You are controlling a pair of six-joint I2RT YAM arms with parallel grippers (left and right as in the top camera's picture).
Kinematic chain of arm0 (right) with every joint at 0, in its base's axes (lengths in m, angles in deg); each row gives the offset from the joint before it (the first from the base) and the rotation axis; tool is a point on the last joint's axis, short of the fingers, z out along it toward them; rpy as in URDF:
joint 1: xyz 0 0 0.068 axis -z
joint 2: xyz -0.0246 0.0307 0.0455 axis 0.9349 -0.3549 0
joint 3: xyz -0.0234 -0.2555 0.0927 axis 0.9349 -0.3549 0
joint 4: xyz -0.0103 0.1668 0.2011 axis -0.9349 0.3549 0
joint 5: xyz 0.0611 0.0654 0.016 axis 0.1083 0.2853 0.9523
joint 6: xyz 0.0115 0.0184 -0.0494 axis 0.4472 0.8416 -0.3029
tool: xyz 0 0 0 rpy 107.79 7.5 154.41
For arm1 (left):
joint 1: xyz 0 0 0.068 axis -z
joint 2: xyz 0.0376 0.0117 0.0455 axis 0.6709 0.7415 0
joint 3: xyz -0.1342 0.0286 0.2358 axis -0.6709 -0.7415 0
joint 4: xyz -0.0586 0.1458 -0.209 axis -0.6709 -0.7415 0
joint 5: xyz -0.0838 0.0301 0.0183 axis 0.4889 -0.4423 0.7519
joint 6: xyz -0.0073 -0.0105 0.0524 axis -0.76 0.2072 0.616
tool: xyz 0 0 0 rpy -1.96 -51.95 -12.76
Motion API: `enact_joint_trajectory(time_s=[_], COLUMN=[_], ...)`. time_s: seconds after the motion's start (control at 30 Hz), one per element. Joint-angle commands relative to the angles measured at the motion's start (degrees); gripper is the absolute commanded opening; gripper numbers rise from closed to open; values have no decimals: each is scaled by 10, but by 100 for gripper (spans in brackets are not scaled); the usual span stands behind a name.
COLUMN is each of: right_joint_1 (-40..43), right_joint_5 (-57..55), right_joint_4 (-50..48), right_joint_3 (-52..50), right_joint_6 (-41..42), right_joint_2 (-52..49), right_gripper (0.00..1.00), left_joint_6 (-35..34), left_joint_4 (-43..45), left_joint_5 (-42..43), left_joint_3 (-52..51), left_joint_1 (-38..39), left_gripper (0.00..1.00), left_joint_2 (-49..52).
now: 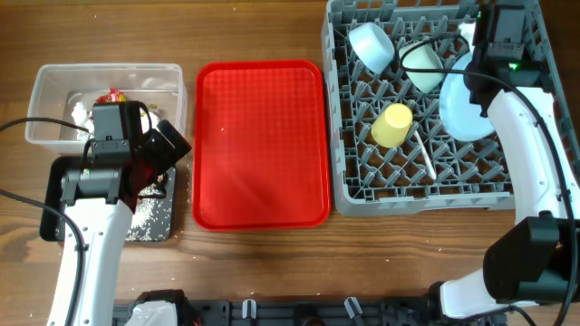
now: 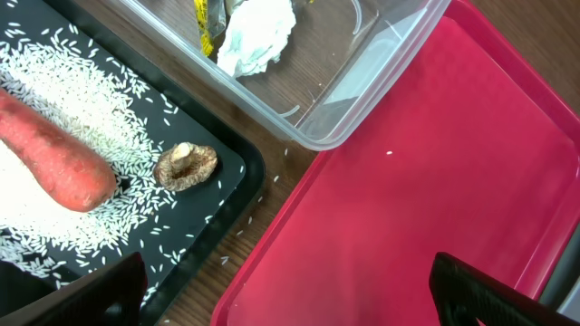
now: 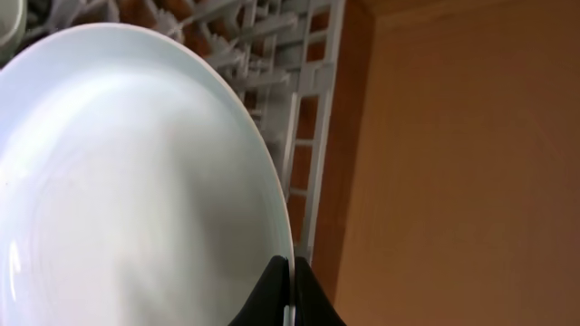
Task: Sort waste into correct bins and load items into the dishwasher rack
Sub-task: 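Lift the plate and carry it right into the rack, then stand the plate upright in the rack slots and open the right gripper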
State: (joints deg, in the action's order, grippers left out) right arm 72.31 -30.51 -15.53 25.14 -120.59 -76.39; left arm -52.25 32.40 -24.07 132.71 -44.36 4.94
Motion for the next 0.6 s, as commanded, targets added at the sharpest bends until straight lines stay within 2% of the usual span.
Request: enact_joint_trajectory(time_s=[0.0, 0.07, 0.17, 0.2, 0.23, 0.3, 0.37, 0.43, 0.57], right_joint_1=[0, 0, 0, -2, -3, -7, -10, -14, -24], right_joint_5=[-17, -17, -17, -17, -18, -18, -18, -18, -17], right_joint_4=[20, 25, 25, 25, 24, 23, 20, 15, -7], right_joint_3=[0, 0, 0, 0, 0, 0, 1, 2, 5], right_joint_6=[35, 53, 65, 65, 64, 62, 63, 63, 66], right_joint_2=[-7, -7, -7, -7, -7, -5, -3, 4, 48], right_gripper=[4, 4, 22, 35, 55, 77, 79, 86, 89], left_joint_6=[-5, -5, -5, -5, -5, -5, -5, -5, -5], left_joint_4=[1, 1, 1, 1, 1, 1, 1, 1, 1], left_joint_5=[-10, -10, -10, -10, -10, -10, -10, -10, -10], left_joint_3=[11, 11, 11, 11, 11, 11, 11, 11, 11], left_joint_1=[-3, -3, -3, -3, -3, -3, -3, -3, -3], left_gripper=[100, 100, 100, 100, 100, 100, 100, 100, 100], left_joint_2=[-7, -7, -7, -7, -7, -7, -7, -7, -7])
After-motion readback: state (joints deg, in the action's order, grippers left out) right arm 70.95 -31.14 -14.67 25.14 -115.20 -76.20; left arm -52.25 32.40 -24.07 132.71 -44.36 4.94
